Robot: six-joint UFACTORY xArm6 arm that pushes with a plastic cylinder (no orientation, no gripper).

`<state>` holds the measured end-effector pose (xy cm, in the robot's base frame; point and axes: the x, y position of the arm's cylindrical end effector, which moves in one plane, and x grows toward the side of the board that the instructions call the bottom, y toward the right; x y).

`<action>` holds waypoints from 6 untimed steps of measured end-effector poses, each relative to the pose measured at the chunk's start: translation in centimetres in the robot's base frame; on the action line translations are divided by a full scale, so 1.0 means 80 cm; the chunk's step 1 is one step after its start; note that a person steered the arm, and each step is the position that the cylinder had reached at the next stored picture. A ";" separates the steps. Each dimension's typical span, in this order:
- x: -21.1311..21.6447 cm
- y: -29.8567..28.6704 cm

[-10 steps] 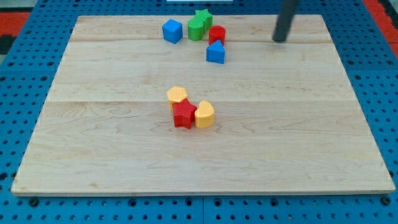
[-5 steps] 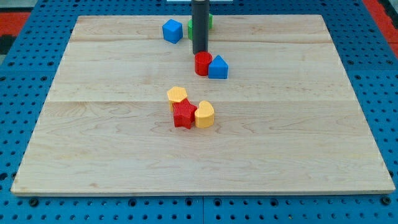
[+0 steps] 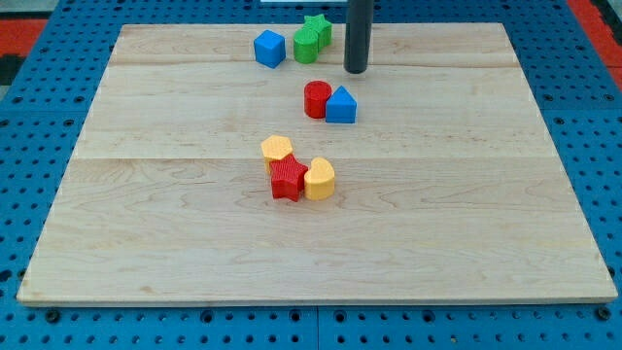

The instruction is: Move the red circle away from the blue triangle

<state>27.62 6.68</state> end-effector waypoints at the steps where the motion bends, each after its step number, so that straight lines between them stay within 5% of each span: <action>1: -0.003 0.006; 3: 0.075 -0.083; 6: 0.179 -0.073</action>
